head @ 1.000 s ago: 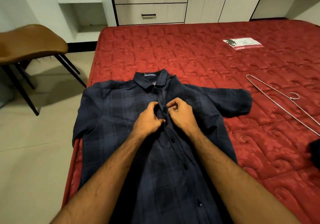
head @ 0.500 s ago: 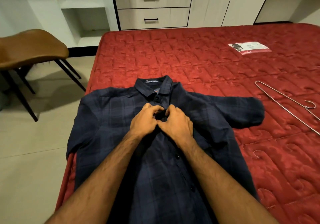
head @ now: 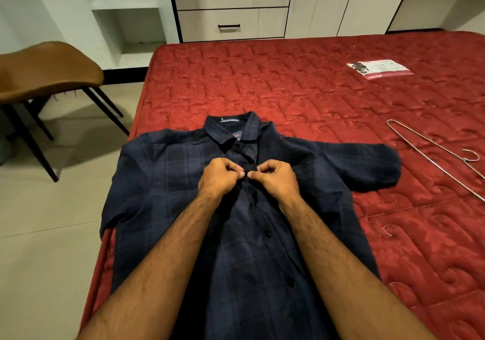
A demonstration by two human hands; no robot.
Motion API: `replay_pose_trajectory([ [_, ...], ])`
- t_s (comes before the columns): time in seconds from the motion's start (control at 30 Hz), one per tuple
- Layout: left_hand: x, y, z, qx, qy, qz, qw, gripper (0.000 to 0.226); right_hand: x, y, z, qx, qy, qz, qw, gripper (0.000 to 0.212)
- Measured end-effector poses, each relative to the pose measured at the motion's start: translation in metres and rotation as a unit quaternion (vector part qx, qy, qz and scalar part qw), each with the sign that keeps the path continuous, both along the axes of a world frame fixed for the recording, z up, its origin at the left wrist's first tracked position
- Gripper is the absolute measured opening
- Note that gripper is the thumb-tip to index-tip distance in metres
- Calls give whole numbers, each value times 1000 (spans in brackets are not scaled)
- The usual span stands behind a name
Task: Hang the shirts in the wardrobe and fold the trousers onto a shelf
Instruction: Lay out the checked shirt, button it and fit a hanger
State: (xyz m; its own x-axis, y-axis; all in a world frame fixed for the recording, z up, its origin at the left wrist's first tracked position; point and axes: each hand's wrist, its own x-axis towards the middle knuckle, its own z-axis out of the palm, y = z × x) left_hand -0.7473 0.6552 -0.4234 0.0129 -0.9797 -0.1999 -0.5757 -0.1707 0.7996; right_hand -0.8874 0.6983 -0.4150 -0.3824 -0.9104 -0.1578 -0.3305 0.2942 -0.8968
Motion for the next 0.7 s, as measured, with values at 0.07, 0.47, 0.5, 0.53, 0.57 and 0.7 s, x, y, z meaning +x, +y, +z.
replay_pose_trajectory([
  [0.07,0,-1,-2,10,23,21,999,15,2,2,-3,-14,-7,-6,1000,22],
  [0.47,1,-4,-6,32,55,-2,998,10,13,14,-7,-16,78,7,997,12],
  [0.5,1,-4,-5,34,61,-7,998,8,13,14,-7,-19,80,13,997,12],
  [0.53,1,-5,-3,38,64,-11,997,5,13,15,-8,-22,81,18,996,12],
  [0.57,0,-4,-1,43,64,-16,997,5,13,15,-8,-25,78,22,996,11],
  [0.7,2,-5,0,49,66,-19,996,14,8,16,-11,-59,14,58,996,12],
])
